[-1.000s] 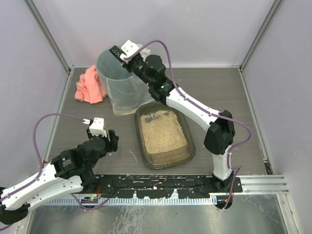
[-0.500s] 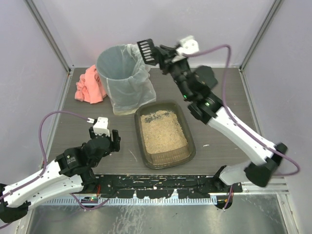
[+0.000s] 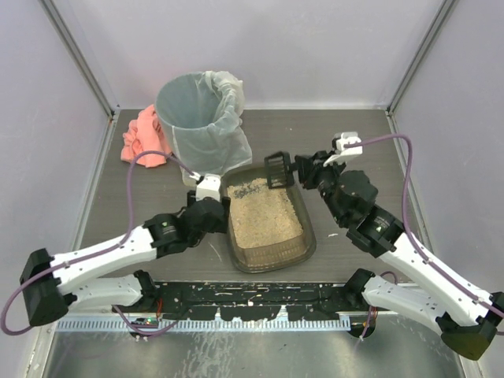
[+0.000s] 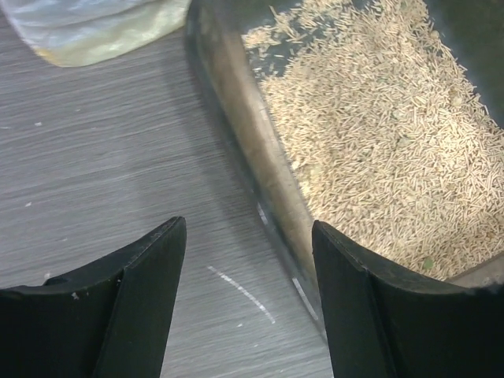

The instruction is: Clean the litter box

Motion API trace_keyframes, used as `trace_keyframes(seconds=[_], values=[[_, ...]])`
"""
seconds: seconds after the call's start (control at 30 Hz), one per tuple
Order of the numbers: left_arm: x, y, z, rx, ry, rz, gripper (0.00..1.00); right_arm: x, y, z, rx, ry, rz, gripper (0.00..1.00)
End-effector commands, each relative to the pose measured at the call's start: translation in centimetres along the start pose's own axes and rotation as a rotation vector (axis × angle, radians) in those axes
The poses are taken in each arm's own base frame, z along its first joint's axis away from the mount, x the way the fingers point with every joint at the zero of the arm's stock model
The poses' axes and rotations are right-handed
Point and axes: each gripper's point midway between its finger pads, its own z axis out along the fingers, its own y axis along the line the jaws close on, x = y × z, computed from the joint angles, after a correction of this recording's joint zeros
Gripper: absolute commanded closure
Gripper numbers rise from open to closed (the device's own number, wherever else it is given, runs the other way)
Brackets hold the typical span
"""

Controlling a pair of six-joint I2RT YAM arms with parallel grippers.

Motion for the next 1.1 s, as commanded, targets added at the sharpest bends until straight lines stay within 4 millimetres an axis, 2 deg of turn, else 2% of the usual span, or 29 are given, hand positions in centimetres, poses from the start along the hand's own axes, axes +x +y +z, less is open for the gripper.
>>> trace_keyframes(seconds=[0.0,0.13,0.2,0.5,0.6,0.73,0.87,1.07], values=[[-2.6,-4.5,1.9,0.088,-0.035,-0.079,0.36,4.1,-1.4,-1.3,0.061,0.12,0.105,0.99],[-1.6,-6.0,3.9,0.082,0.011,-0.063,0.46,6.2,-2.0,-1.4,0.095,0.205,0.075,0.99],[-0.1,-6.0,5.5,0.027,0.064,-0.036,0.52,7.8,-1.8,-0.9,0.096,0.257,0.053,0.99],[1.2,-5.1,6.5,-0.053,0.105,-0.003,0.57,9.0,-1.3,0.6,0.094,0.258,0.057,1.0],[1.5,-4.0,6.2,-0.11,0.122,0.008,0.59,9.4,-0.9,0.8,0.077,0.264,0.069,1.0],[1.1,-3.3,5.5,-0.118,0.101,-0.016,0.55,9.7,-0.8,0.7,0.068,0.268,0.072,0.99],[0.0,-2.9,4.7,-0.113,0.053,-0.04,0.48,9.8,-0.9,0.6,0.068,0.266,0.081,0.99],[0.7,-3.4,5.9,-0.126,0.08,0.005,0.46,10.3,-0.9,0.6,0.066,0.282,0.085,0.99]])
